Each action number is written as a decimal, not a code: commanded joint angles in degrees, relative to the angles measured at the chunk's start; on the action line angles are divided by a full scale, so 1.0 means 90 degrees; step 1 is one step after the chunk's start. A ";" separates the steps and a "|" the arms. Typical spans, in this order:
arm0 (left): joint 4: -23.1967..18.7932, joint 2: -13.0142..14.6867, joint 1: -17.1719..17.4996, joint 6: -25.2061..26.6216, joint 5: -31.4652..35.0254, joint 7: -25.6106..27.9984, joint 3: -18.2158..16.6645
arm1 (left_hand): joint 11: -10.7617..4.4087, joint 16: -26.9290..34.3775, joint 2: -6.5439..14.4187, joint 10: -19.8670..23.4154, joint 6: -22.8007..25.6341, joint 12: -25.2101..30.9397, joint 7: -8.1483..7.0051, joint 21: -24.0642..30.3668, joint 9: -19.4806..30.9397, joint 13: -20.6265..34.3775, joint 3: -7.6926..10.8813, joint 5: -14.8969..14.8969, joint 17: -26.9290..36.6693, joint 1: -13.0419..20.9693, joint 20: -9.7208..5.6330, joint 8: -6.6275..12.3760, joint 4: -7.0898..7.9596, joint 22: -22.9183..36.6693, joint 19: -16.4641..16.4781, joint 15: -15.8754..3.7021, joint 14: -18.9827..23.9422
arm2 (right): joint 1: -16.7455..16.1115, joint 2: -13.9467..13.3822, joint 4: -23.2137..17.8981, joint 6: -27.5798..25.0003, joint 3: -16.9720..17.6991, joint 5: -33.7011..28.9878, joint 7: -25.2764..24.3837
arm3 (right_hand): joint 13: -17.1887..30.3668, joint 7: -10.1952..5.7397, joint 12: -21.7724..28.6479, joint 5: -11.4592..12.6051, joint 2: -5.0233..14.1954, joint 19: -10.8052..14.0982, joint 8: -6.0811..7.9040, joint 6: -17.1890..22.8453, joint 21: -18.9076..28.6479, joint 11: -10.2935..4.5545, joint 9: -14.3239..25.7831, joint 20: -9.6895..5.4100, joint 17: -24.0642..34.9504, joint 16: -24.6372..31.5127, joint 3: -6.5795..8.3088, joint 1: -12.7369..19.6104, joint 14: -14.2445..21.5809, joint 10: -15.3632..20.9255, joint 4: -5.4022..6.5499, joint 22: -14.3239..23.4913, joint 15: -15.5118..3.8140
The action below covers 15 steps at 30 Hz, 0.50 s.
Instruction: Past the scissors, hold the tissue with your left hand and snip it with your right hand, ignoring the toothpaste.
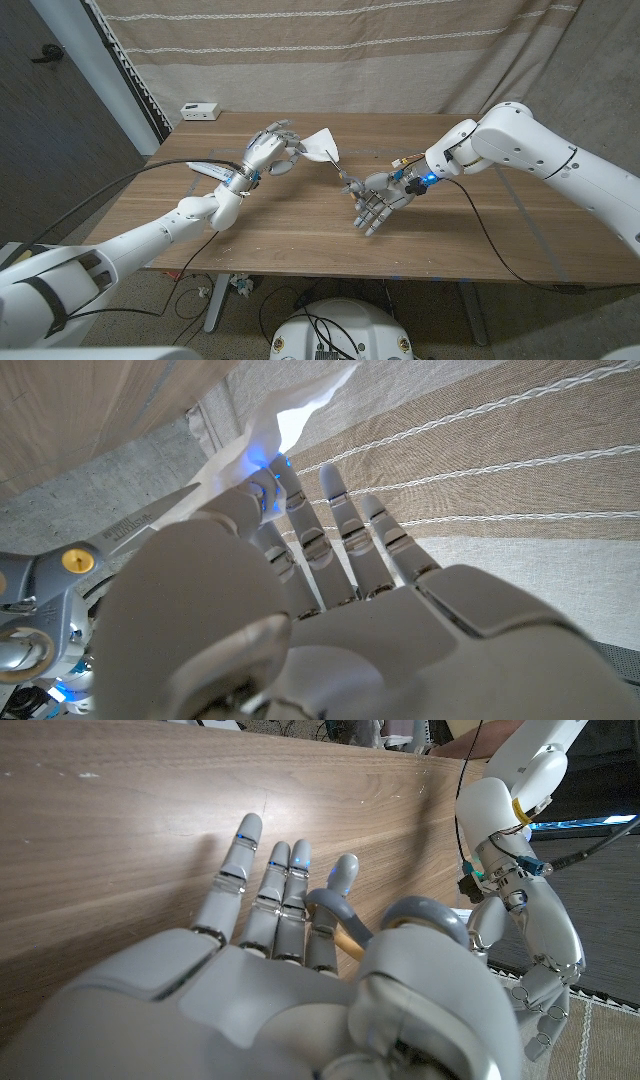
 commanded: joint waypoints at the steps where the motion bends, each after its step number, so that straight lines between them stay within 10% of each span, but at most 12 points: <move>1: 0.0014 -0.0034 -0.0004 -0.0002 -0.0030 -0.0008 0.0001 | -0.0091 -0.0019 0.0030 0.0125 0.0043 0.0030 -0.0002 0.0036 0.0001 0.0010 0.0059 0.0040 0.0011 0.0081 -0.0012 0.0024 -0.0003 0.0016 -0.0006 -0.0869 0.0008 | -0.0062 0.0025 0.0037 0.0050 0.0061 0.0083 -0.0104 | 0.0158 0.0215 0.0211 -0.0010 0.0104 0.0120 -0.0050 0.0081 0.0071 -0.0130 -0.0018 -0.0199 0.0145 0.0101 0.0160 0.0079 0.0204 0.0155 0.0052 0.0041 -0.0207; 15: -0.0033 -0.0041 0.0017 -0.0008 -0.0033 -0.0041 0.0006 | -0.0090 -0.0014 0.0032 0.0132 0.0042 0.0022 -0.0001 0.0043 -0.0001 0.0007 0.0054 0.0032 0.0037 0.0093 -0.0014 0.0028 -0.0011 0.0016 0.0000 -0.0872 0.0019 | -0.0226 -0.0001 -0.0006 0.0148 0.0166 0.0197 -0.0256 | 0.0923 -0.0071 0.1150 -0.0133 0.0194 0.0247 -0.0428 0.0302 0.0229 -0.0461 -0.0402 -0.0604 0.0819 0.0518 0.1138 0.0200 0.0481 0.0557 0.0498 0.0203 -0.0592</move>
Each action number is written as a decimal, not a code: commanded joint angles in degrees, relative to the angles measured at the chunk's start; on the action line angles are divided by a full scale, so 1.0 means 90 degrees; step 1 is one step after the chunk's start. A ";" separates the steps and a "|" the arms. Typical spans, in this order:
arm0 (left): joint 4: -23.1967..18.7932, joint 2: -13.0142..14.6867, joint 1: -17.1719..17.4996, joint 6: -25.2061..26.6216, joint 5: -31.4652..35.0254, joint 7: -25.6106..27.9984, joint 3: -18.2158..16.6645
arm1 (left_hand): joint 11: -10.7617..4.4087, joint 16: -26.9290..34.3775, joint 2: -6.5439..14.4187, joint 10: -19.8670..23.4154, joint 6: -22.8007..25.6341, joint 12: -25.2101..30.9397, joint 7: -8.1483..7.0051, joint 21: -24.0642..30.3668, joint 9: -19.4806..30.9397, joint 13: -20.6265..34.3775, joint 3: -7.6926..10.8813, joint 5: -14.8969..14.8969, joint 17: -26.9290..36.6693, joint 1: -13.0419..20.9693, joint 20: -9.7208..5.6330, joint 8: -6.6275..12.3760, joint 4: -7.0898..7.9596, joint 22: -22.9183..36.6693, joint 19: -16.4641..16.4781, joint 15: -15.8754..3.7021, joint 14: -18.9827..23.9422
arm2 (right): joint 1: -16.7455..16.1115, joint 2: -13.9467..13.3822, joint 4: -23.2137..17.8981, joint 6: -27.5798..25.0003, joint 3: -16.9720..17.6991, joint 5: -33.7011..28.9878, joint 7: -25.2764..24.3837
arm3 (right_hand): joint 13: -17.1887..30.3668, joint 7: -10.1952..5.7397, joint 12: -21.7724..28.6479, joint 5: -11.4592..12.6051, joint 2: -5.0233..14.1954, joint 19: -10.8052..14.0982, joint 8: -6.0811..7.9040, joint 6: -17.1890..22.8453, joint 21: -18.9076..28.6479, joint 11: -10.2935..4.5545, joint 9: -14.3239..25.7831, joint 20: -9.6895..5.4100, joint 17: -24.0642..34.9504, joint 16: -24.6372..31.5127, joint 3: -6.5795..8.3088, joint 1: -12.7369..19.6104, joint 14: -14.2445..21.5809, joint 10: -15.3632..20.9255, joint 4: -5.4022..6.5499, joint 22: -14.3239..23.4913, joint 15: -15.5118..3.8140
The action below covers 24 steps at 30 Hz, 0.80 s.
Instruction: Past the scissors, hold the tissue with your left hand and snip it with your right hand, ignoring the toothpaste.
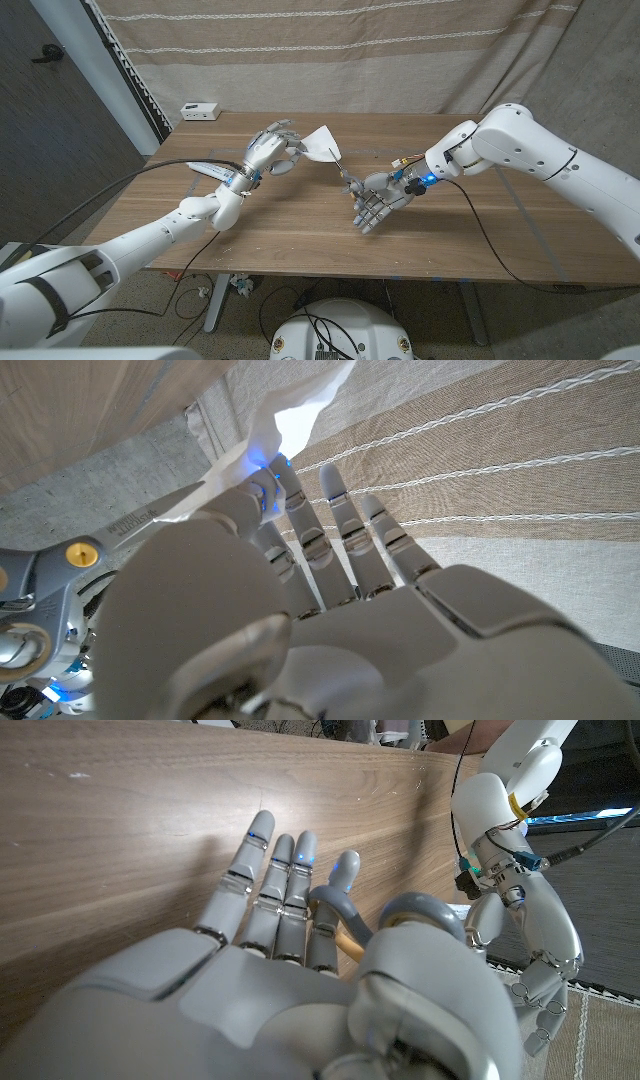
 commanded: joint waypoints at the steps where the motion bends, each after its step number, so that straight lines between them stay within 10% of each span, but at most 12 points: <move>1: -0.0045 -0.0001 0.0020 -0.0008 0.0001 -0.0036 0.0006 | -0.0101 -0.0015 0.0024 0.0127 0.0042 0.0033 -0.0001 0.0043 -0.0001 0.0015 0.0058 0.0034 0.0039 0.0086 -0.0011 0.0028 -0.0012 0.0016 0.0000 -0.0873 0.0019 | -0.0083 -0.0013 -0.0021 0.0072 0.0044 0.0079 -0.0099 | 0.0424 -0.0076 0.0470 -0.0099 0.0068 0.0011 -0.0128 0.0191 0.0099 -0.0486 -0.0116 -0.0137 0.0337 0.0218 0.0488 0.0135 0.0474 0.0529 0.0180 0.0094 -0.0574; 15: -0.0111 0.0006 0.0071 0.0014 -0.0013 -0.0062 -0.0030 | -0.0103 -0.0032 0.0020 0.0124 0.0039 0.0022 -0.0001 0.0046 -0.0002 0.0015 0.0068 0.0031 0.0047 0.0078 -0.0011 0.0031 -0.0005 0.0016 -0.0005 -0.0865 0.0004 | -0.0047 -0.0002 -0.0062 -0.0027 0.0007 0.0052 -0.0228 | 0.1955 -0.0339 0.2076 -0.0602 0.0084 0.0369 -0.0451 0.1038 0.0771 -0.0755 -0.0300 -0.0847 0.1323 0.1214 0.1810 0.0365 0.1474 0.0940 0.0579 0.0639 -0.1038; 24: -0.0165 0.0054 0.0105 0.0040 -0.0012 -0.0103 -0.0062 | -0.0100 -0.0035 0.0022 0.0125 0.0039 0.0016 -0.0001 0.0049 -0.0003 0.0013 0.0073 0.0029 0.0055 0.0073 -0.0014 0.0034 0.0000 0.0016 -0.0002 -0.0867 0.0005 | 0.0011 -0.0032 -0.0087 -0.0028 -0.0086 -0.0062 -0.0180 | 0.2890 -0.0254 0.2920 -0.1060 0.0049 0.0317 -0.0664 0.1324 0.1971 -0.0914 0.0061 -0.1002 0.2346 0.2384 0.2401 0.0729 0.1819 0.1467 0.0362 0.2051 -0.1309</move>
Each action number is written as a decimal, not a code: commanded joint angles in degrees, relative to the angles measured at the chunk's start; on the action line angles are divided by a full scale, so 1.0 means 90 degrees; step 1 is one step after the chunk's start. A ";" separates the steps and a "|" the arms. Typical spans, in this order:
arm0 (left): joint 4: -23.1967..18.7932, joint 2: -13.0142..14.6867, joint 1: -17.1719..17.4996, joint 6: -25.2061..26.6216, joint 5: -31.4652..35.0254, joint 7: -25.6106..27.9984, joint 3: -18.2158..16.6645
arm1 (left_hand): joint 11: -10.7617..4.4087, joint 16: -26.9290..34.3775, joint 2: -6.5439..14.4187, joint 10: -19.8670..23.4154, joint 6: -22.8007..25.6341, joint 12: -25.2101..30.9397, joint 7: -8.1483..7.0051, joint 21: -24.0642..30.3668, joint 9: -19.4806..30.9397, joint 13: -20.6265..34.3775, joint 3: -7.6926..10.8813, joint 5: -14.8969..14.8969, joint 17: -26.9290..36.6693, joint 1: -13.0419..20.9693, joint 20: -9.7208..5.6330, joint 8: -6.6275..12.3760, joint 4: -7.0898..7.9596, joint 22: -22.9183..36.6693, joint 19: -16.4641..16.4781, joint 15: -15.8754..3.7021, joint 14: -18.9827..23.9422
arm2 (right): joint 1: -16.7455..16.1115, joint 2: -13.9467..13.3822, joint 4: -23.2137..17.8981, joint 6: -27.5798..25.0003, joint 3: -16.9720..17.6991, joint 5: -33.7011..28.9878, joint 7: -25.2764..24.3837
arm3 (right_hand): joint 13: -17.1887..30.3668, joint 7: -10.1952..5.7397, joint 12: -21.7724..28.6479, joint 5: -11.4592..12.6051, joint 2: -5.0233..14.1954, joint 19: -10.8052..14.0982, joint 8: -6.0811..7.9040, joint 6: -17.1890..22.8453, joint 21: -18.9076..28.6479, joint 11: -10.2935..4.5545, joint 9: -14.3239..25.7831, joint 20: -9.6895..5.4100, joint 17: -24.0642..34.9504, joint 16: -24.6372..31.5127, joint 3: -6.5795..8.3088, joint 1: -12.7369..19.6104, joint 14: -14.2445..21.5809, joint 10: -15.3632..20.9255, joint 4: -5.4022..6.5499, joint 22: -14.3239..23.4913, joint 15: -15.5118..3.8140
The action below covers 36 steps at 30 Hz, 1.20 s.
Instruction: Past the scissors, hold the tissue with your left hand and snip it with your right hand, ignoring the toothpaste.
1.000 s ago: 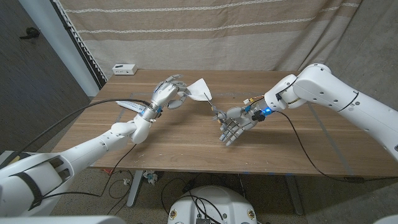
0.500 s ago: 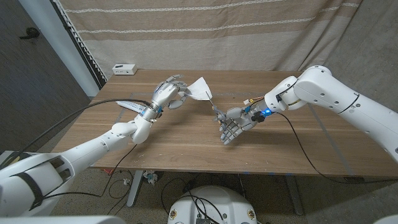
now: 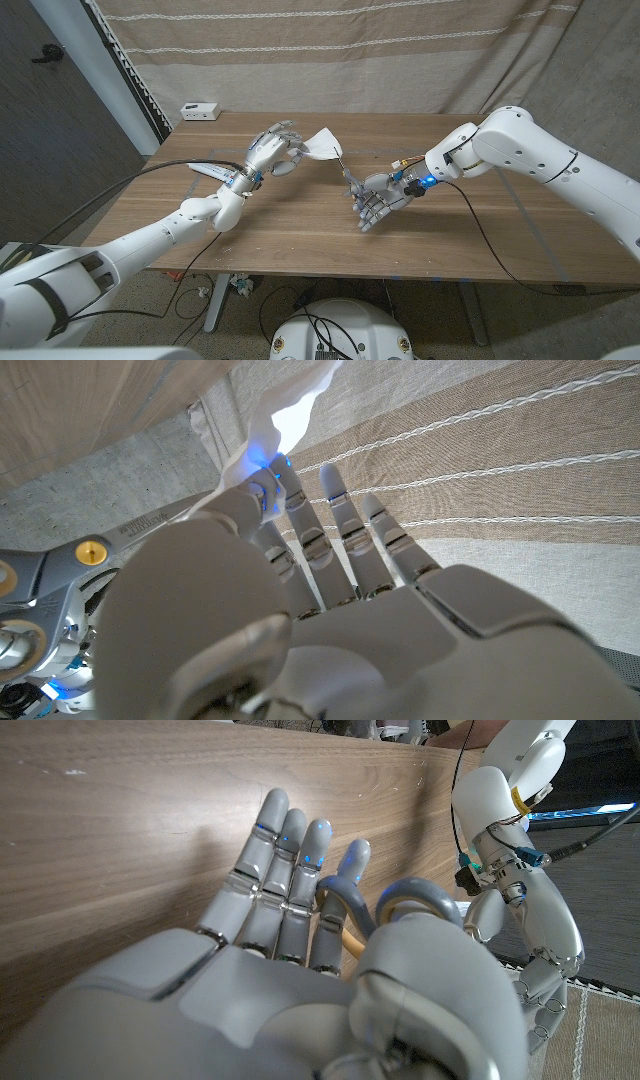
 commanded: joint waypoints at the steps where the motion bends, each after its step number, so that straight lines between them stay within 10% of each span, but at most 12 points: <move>1: -0.0066 0.0052 0.0049 0.0043 -0.0008 -0.0053 -0.0047 | -0.0100 -0.0036 0.0006 0.0129 0.0038 0.0028 -0.0001 0.0026 -0.0003 0.0017 0.0062 0.0043 0.0026 0.0056 -0.0015 0.0034 0.0011 0.0016 -0.0003 -0.0867 0.0003 | 0.0079 -0.0025 -0.0037 -0.0060 -0.0106 -0.0122 0.0009 | 0.0496 0.0115 0.0371 -0.0117 0.0101 -0.0156 -0.0088 0.0148 0.0522 -0.0604 0.0148 -0.0241 0.0524 0.0398 0.1288 0.0340 0.0762 0.0666 0.0280 0.0602 -0.1410; 8: -0.0077 0.0071 0.0085 0.0056 -0.0025 -0.0048 -0.0079 | -0.0101 -0.0036 0.0002 0.0130 0.0037 0.0024 -0.0003 0.0028 -0.0003 0.0016 0.0061 0.0041 0.0034 0.0055 -0.0017 0.0037 0.0009 0.0016 -0.0002 -0.0874 0.0004 | -0.0162 -0.0009 -0.0174 -0.0120 0.0170 0.0023 -0.0473 | 0.1684 0.0212 0.1200 -0.0214 0.0059 -0.0005 -0.0264 0.0629 0.1797 -0.0929 0.0337 -0.0378 0.0664 0.1114 0.1462 0.0881 0.1434 0.1075 -0.0009 0.1784 -0.1519; 14: -0.0074 0.0078 0.0119 0.0051 -0.0046 -0.0031 -0.0098 | -0.0100 -0.0042 0.0003 0.0120 0.0034 0.0013 -0.0003 0.0029 -0.0003 0.0009 0.0068 0.0041 0.0035 0.0048 -0.0015 0.0037 0.0016 0.0016 -0.0004 -0.0863 0.0001 | -0.0499 0.0036 -0.0344 -0.0102 0.0516 0.0270 -0.1033 | 0.2410 0.0352 0.1914 -0.0248 0.0003 0.0303 0.0032 0.1346 0.2273 -0.0768 0.0718 -0.0383 0.0724 0.1450 0.1674 0.1282 0.1740 0.1595 -0.0362 0.1776 -0.1531; 36: -0.0372 0.0249 0.0436 0.0165 -0.0149 -0.0078 -0.0298 | -0.0100 -0.0048 0.0005 0.0133 0.0019 0.0011 -0.0003 0.0036 -0.0007 0.0018 0.0084 0.0036 0.0051 0.0049 -0.0017 0.0036 0.0013 0.0016 -0.0004 -0.0868 -0.0005 | -0.0742 -0.0032 -0.0418 -0.0055 0.0740 0.0828 -0.1483 | 0.2427 0.0390 0.2547 0.0062 -0.0048 0.0279 -0.0106 0.1752 0.2502 -0.0705 0.0547 -0.0411 0.0499 0.1543 0.1663 0.1360 0.1902 0.1718 -0.0526 0.1350 -0.1529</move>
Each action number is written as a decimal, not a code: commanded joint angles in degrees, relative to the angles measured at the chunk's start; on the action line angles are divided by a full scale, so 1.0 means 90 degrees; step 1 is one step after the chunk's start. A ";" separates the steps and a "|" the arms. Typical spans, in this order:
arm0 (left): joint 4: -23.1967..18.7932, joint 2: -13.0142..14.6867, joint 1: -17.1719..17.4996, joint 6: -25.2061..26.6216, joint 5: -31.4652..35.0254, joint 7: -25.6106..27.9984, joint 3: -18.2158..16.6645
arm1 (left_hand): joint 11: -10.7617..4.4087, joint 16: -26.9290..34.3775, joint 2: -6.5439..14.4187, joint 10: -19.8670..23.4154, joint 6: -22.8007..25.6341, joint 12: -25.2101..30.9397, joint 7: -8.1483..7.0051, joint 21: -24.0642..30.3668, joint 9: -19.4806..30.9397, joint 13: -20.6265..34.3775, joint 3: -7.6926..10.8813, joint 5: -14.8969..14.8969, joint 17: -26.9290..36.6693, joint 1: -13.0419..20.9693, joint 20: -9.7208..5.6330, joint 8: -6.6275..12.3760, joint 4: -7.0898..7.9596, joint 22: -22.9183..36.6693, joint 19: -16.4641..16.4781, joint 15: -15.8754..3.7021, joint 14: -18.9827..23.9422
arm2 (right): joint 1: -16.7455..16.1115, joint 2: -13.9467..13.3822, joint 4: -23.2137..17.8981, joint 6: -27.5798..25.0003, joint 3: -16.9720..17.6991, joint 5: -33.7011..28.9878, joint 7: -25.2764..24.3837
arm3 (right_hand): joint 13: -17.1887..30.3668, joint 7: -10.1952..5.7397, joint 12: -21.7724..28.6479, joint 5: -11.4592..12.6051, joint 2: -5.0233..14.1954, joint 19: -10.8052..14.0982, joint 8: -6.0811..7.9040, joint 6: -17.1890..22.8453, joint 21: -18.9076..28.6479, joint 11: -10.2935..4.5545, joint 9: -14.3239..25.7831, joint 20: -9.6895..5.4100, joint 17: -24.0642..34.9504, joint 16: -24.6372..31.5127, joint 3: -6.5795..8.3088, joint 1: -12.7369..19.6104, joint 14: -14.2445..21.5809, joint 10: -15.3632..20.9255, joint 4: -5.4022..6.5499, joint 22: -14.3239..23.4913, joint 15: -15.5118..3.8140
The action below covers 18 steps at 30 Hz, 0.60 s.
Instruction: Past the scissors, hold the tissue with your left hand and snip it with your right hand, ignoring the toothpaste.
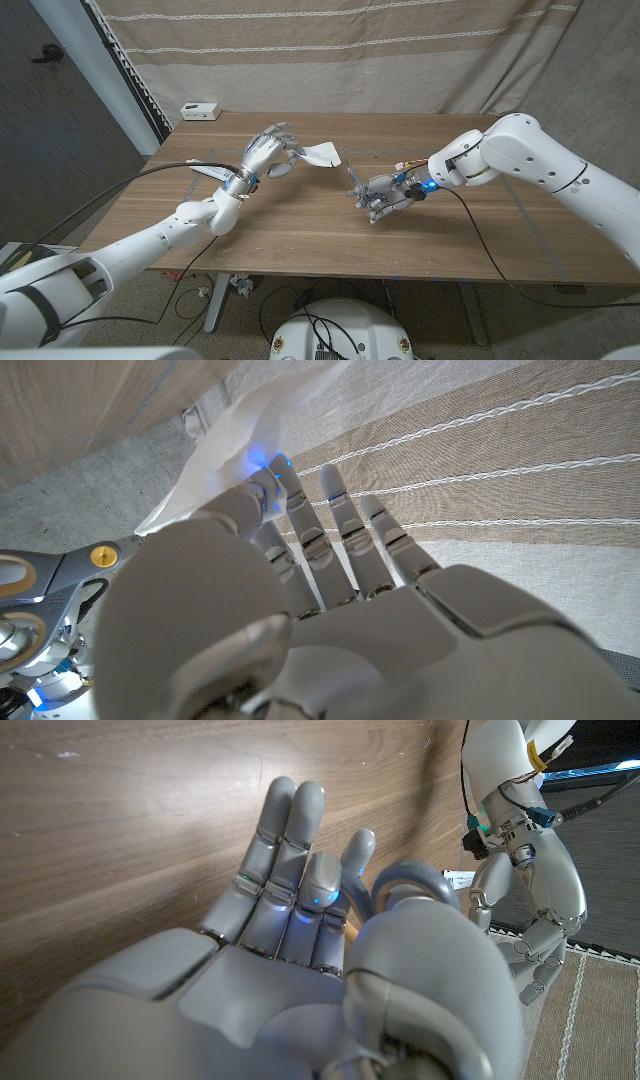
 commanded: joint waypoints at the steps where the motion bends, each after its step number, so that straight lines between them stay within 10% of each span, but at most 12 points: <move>1: -0.0193 0.0120 0.0207 0.0069 -0.0040 -0.0018 -0.0135 | -0.0101 0.0001 0.0002 0.0125 0.0019 0.0039 -0.0003 0.0037 -0.0007 0.0014 0.0042 0.0019 0.0025 0.0053 -0.0017 0.0037 -0.0009 0.0015 -0.0005 -0.0872 -0.0005 | -0.0054 -0.0078 -0.0043 0.0079 0.0020 0.0214 -0.0144 | 0.0005 0.0501 0.0102 0.0083 0.0295 0.0013 0.0206 0.0590 0.0056 -0.0033 -0.0003 -0.0224 -0.0048 0.0013 0.1560 0.0328 0.0121 -0.0041 -0.0623 -0.0053 -0.0649; 18: -0.0227 0.0080 0.0317 0.0162 -0.0118 0.0107 -0.0285 | -0.0101 0.0007 0.0004 0.0148 0.0034 0.0042 -0.0003 0.0043 -0.0009 0.0021 0.0039 0.0009 0.0043 0.0058 -0.0017 0.0046 -0.0015 0.0016 -0.0005 -0.0876 -0.0003 | -0.0007 -0.0180 -0.0087 0.0219 0.0067 0.0306 -0.0136 | -0.0035 0.0410 0.0290 0.0256 0.0280 -0.0056 0.0120 0.0657 0.0283 -0.0063 -0.0035 -0.0238 -0.0201 0.0087 0.1467 0.0302 0.0196 -0.0070 -0.0669 -0.0287 -0.0649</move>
